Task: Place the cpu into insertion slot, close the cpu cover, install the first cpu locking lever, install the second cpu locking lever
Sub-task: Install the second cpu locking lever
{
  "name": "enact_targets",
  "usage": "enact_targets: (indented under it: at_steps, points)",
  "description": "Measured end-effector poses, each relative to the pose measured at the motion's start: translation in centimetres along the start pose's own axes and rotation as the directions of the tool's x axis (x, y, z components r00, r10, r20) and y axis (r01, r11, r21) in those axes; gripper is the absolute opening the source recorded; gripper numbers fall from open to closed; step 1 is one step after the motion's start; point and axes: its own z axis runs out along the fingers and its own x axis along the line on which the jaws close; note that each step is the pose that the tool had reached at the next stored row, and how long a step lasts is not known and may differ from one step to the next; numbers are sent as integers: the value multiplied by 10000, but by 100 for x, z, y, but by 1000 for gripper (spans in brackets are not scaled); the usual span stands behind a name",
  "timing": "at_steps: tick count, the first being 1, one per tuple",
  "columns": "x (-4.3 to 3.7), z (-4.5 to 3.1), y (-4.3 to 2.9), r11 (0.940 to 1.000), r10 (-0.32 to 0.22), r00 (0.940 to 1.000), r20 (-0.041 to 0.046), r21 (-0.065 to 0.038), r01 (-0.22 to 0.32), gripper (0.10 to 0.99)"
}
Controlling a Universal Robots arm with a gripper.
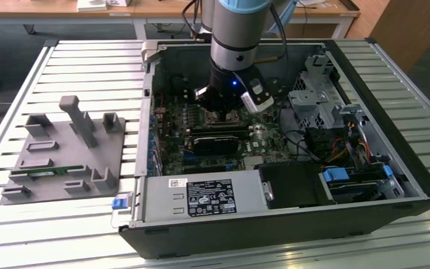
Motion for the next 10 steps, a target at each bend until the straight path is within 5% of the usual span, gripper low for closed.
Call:
enact_targets:
  at_steps: [6,10]
  points:
    - [11,65,-35,10000,5,10000,-37,-29,-5,106]
    - [50,60,-104,9998,1,10000,-29,-199,-2,106]
